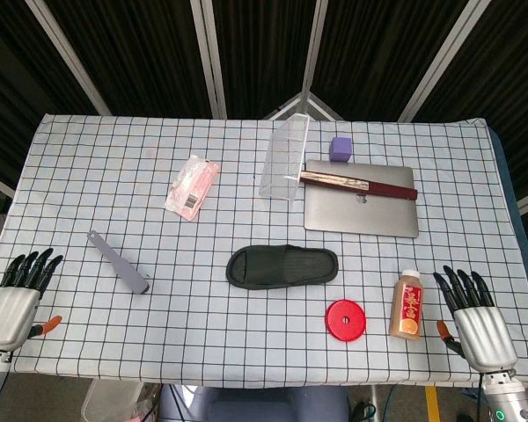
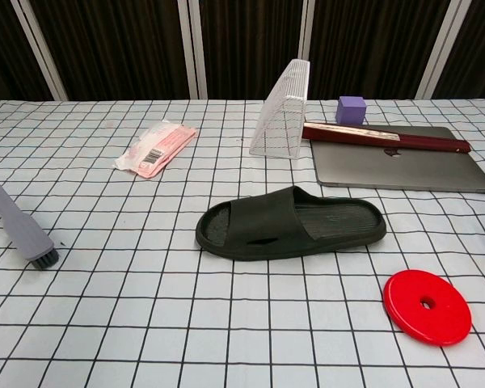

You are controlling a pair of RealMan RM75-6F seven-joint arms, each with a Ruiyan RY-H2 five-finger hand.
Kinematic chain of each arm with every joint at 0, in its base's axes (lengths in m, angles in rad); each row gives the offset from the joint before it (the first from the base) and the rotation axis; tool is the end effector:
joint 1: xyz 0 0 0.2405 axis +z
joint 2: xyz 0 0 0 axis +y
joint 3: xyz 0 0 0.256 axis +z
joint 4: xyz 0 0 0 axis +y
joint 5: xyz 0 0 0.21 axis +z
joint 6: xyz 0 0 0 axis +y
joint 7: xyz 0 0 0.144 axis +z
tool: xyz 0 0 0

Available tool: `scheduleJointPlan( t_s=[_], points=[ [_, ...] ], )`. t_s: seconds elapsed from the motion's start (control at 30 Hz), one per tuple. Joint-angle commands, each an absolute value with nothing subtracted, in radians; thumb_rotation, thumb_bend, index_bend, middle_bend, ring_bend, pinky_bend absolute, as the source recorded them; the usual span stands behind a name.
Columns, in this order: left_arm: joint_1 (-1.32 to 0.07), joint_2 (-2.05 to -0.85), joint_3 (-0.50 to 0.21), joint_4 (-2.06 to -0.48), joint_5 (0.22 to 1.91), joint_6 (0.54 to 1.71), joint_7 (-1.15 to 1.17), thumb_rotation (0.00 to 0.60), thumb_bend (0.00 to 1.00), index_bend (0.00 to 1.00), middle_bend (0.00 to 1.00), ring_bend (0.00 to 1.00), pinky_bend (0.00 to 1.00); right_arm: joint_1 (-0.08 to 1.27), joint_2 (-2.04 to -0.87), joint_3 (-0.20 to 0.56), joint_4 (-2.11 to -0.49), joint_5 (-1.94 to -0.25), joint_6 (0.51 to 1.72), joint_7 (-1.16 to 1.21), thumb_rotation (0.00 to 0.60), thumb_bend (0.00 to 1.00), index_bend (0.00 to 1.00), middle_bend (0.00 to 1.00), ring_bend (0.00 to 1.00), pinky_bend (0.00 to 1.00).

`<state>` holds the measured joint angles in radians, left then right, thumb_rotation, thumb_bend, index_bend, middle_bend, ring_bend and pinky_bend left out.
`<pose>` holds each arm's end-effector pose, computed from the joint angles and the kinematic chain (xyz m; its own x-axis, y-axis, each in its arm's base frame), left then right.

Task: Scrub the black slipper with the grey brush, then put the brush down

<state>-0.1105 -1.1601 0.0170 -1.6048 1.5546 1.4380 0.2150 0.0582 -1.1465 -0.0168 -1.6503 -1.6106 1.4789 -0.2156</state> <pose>-0.3048 0.1735 0.1284 0.5648 0.0876 0.8206 0.8243 -0.1070 -0.5559 -0.2957 -0.1570 0.1317 0.5375 -0.0665 0.8407 -0.8413 -0.1099 0.5292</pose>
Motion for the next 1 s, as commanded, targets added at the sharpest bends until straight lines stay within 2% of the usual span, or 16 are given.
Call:
scheduleJointPlan(
  t_s=[0.03, 0.33, 0.4, 0.5, 0.6, 0.8, 0.93, 1.0],
  points=[
    [-0.115, -1.161, 0.018, -1.599, 1.55, 1.428, 0.207, 0.6, 0.07, 0.0, 0.0, 0.0, 0.0, 0.056, -1.143, -0.015, -1.652, -1.609, 1.483, -0.212, 0.6, 0.44, 0.0, 0.0, 0.0, 0.0],
    [-0.16, -1.174, -0.001, -1.599, 1.526, 1.356, 0.179, 0.6, 0.07, 0.0, 0.0, 0.0, 0.01, 0.05, -1.131, -0.013, -1.662, -1.607, 1.495, -0.197, 0.6, 0.44, 0.0, 0.0, 0.0, 0.0],
    [-0.203, -1.182, -0.009, -1.594, 1.528, 1.296, 0.182, 0.6, 0.07, 0.04, 0.05, 0.01, 0.06, 0.051, -1.126, -0.011, -1.662, -1.609, 1.496, -0.187, 0.6, 0.44, 0.0, 0.0, 0.0, 0.0],
    [-0.256, -1.203, -0.033, -1.581, 1.526, 1.238, 0.173, 0.6, 0.07, 0.12, 0.16, 0.07, 0.12, 0.059, -1.123, -0.01, -1.656, -1.608, 1.483, -0.175, 0.6, 0.44, 0.0, 0.0, 0.0, 0.0],
    [-0.293, -1.224, -0.036, -1.558, 1.546, 1.2, 0.161, 0.6, 0.09, 0.16, 0.21, 0.1, 0.15, 0.065, -1.125, -0.006, -1.65, -1.599, 1.47, -0.174, 0.6, 0.44, 0.0, 0.0, 0.0, 0.0],
    [-0.372, -1.268, -0.021, -1.486, 1.584, 1.098, 0.136, 0.6, 0.22, 0.21, 0.25, 0.14, 0.18, 0.072, -1.128, 0.005, -1.643, -1.567, 1.45, -0.179, 0.6, 0.44, 0.0, 0.0, 0.0, 0.0],
    [-0.408, -1.301, -0.005, -1.44, 1.607, 1.053, 0.121, 0.6, 0.19, 0.22, 0.24, 0.14, 0.18, 0.07, -1.132, 0.009, -1.645, -1.56, 1.453, -0.192, 0.595, 0.44, 0.0, 0.0, 0.0, 0.0],
    [-0.421, -1.315, -0.002, -1.422, 1.611, 1.039, 0.124, 0.6, 0.19, 0.23, 0.24, 0.14, 0.18, 0.071, -1.132, 0.007, -1.646, -1.557, 1.448, -0.195, 0.557, 0.44, 0.0, 0.0, 0.0, 0.0]
  ],
)
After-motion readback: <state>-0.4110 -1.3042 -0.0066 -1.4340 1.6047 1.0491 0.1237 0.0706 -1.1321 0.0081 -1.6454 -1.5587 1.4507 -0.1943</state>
